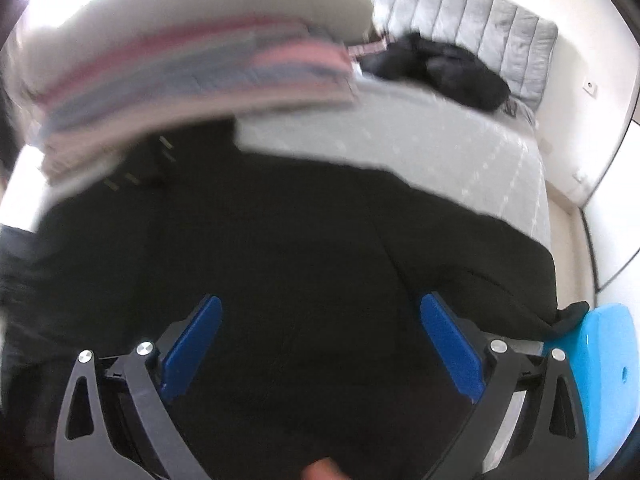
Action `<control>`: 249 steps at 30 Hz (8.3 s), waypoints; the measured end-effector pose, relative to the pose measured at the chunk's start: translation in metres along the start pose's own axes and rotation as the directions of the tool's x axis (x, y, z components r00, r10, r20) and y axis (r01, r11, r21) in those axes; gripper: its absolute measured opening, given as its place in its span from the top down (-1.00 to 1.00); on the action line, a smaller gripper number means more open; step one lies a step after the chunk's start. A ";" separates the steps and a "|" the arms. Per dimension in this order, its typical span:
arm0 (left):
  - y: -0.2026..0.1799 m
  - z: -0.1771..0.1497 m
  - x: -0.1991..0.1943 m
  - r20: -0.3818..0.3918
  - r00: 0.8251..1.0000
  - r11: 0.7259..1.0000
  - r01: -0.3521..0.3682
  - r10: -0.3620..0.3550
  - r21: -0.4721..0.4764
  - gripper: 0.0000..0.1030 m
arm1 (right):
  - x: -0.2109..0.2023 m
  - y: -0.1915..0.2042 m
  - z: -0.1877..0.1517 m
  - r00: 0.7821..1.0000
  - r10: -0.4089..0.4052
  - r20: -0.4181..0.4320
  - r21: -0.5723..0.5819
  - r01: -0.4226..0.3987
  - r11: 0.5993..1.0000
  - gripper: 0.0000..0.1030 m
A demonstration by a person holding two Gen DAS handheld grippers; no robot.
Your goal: Fold large clothes
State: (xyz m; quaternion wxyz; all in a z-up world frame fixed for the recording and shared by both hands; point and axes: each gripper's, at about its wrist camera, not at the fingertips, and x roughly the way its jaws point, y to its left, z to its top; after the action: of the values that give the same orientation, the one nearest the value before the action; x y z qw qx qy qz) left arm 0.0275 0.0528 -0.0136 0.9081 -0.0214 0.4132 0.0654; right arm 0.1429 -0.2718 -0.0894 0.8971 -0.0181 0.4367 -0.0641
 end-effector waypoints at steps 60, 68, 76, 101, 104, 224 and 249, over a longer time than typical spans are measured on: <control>-0.032 -0.046 -0.014 -0.210 0.795 0.803 0.593 -0.569 0.068 -0.86 | -0.029 -0.037 -0.129 0.937 -0.151 -0.316 -0.242 0.074 0.967 -0.86; 0.012 -0.113 -0.017 -0.267 0.917 0.923 0.348 -0.297 0.165 -0.86 | -0.139 0.035 -0.233 0.895 0.120 -0.430 -0.414 -0.313 0.855 -0.86; 0.055 -0.142 -0.054 -0.265 0.929 0.929 0.315 -0.259 0.196 -0.86 | -0.242 -0.004 -0.306 0.776 0.379 -0.504 -0.289 -0.565 0.773 -0.86; 0.059 0.032 0.088 -0.308 0.877 0.906 0.267 -0.370 -0.329 -0.86 | -0.011 0.111 -0.124 0.328 0.896 -0.300 0.450 -0.780 0.436 -0.87; 0.054 0.004 0.116 -0.418 0.799 0.884 0.281 -0.432 -0.374 -0.86 | -0.042 0.111 -0.138 0.179 0.932 -0.316 0.425 -0.851 0.307 -0.87; 0.066 0.004 0.045 -0.125 0.907 0.865 0.331 -0.402 -0.377 -0.86 | 0.065 -0.067 0.014 0.854 0.342 0.392 0.605 -0.520 0.603 -0.49; 0.157 0.014 0.096 -0.052 0.870 0.730 0.376 -0.489 -0.571 -0.86 | -0.072 -0.010 -0.058 0.634 0.702 0.324 0.290 -0.773 0.564 -0.72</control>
State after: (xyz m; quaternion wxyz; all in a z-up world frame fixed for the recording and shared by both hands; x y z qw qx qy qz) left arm 0.0791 0.2193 -0.0748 0.8077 -0.3802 0.4491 -0.0372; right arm 0.0524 -0.2712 -0.0678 0.8579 0.3460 0.3014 0.2314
